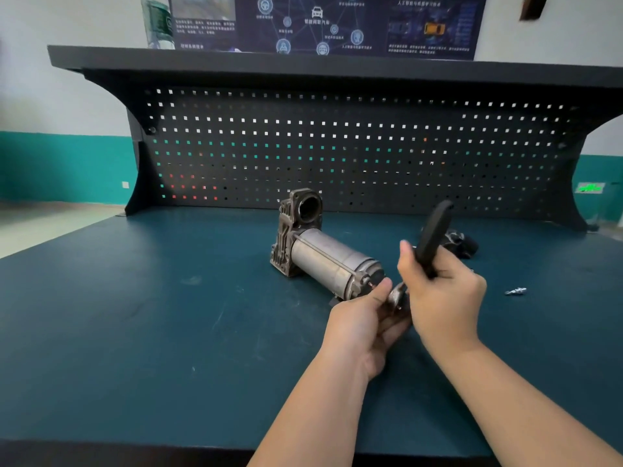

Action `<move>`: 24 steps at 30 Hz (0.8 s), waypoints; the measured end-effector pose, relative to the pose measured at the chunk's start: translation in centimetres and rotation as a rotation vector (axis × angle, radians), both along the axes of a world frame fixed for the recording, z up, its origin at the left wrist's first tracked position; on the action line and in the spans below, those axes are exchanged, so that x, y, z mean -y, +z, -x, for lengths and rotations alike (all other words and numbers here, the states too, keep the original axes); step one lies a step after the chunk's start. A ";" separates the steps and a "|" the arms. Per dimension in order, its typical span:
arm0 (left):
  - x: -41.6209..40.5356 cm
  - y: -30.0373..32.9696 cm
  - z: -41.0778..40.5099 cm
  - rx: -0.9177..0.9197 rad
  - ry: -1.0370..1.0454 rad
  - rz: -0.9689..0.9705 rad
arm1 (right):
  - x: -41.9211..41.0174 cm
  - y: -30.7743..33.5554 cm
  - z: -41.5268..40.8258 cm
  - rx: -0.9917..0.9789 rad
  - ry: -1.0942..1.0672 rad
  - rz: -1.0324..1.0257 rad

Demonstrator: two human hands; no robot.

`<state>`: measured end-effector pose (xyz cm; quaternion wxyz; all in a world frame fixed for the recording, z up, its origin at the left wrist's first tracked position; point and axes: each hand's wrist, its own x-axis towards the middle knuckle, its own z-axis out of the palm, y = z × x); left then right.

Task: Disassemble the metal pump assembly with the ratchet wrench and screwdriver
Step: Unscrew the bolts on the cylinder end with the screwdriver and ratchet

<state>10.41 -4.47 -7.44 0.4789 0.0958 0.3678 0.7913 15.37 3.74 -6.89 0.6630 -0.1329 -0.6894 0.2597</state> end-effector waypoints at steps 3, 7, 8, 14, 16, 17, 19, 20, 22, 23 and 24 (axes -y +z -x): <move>-0.2 -0.1 0.0 -0.010 -0.004 0.011 | -0.9 0.3 0.1 -0.033 0.146 0.663; -0.5 -0.4 0.0 -0.037 0.006 0.031 | -1.6 0.2 0.2 -0.065 0.227 0.872; -0.4 -0.4 0.0 -0.034 0.017 0.028 | -1.3 0.0 0.0 -0.043 0.149 0.643; -0.2 -0.1 0.1 -0.013 0.032 0.006 | 0.1 0.5 -0.2 -0.036 0.111 0.312; -0.2 -0.1 0.1 -0.025 0.019 0.027 | -0.8 0.6 0.0 -0.091 0.262 0.764; -0.2 -0.1 0.1 -0.033 0.013 0.036 | -1.4 0.5 0.1 -0.102 0.317 0.946; -0.4 -0.2 0.0 -0.037 0.015 0.045 | -1.8 0.3 0.1 -0.091 0.304 1.013; -0.4 -0.3 0.0 -0.034 0.020 0.047 | -1.7 0.2 0.0 -0.078 0.255 0.877; -0.4 -0.3 0.1 -0.026 0.025 0.039 | -0.9 0.0 -0.3 -0.042 0.091 0.389; -0.3 -0.3 0.1 -0.025 0.018 0.028 | -0.3 0.0 -0.6 -0.031 0.038 0.138; -0.2 -0.3 0.1 -0.027 0.010 0.016 | 0.1 0.0 -0.7 -0.015 0.016 -0.059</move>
